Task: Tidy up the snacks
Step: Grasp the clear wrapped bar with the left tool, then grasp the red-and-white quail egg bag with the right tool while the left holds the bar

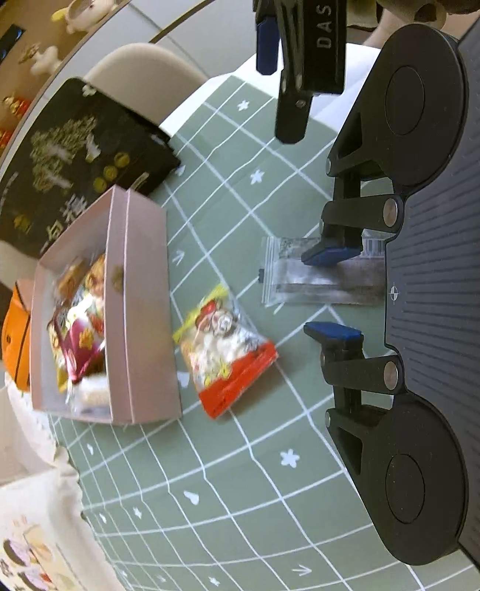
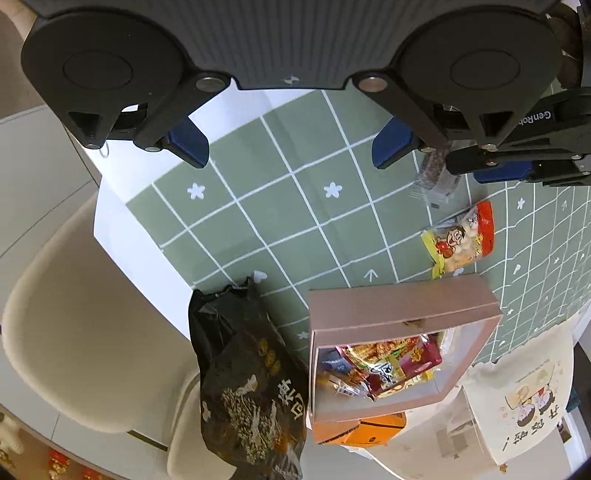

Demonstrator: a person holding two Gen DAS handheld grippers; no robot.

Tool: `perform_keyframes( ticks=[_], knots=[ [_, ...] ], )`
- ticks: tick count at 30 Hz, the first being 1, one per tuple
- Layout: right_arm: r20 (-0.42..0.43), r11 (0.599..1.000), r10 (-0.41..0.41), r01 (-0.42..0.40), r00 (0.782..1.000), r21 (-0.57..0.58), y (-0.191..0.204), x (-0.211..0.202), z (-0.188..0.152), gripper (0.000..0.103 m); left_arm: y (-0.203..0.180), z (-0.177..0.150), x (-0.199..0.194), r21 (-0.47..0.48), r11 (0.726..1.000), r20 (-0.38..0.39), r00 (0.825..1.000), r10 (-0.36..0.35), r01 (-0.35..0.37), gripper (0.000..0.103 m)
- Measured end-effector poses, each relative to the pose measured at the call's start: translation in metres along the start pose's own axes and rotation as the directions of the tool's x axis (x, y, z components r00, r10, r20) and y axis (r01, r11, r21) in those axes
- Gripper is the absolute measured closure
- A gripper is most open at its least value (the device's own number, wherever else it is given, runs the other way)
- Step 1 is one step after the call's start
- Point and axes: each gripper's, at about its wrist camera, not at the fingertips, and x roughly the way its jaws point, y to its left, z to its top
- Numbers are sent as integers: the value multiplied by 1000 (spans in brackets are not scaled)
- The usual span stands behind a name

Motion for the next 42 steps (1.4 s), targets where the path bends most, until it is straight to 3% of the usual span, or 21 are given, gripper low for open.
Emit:
perform_keyframes(
  ticks=[5,10,13,19,24,25,28,32,35,38,42],
  knots=[
    [19,999,-21,20,1000,33,2,-7,-2,8,-6,-6,-1,21,999,-17,999,-34,34,65],
    [34,997,-63,61,997,44,-1,-13,-6,8,-8,-12,-12,57,995,27,996,-85,84,65],
    [23,994,-77,74,997,83,-7,-13,-11,8,-17,-16,-7,117,990,3,997,-77,76,64],
    [19,986,-106,102,994,131,-16,-18,-23,8,-39,-17,5,263,965,39,999,-1,-10,57],
    [14,982,-132,129,991,136,-23,-21,-32,8,-31,-20,11,317,947,77,997,31,-54,50],
    [12,982,-135,132,991,137,-24,-21,-33,8,-26,-20,11,309,949,81,996,36,-60,49],
    [20,983,-127,123,992,137,-22,-20,-34,8,-6,-21,2,265,963,81,996,32,-53,59],
    [61,995,-56,51,997,89,-1,-19,-25,8,34,-40,-21,134,991,74,997,5,-15,61],
    [84,999,43,-43,996,0,32,-11,-8,8,63,-58,-39,27,998,75,996,53,-55,61],
    [91,987,123,-112,988,-116,76,9,12,8,82,-71,-50,-40,998,85,995,56,-53,61],
    [88,965,144,-120,986,-234,136,49,40,8,89,-79,-57,-76,997,85,996,36,-29,61]
  ],
)
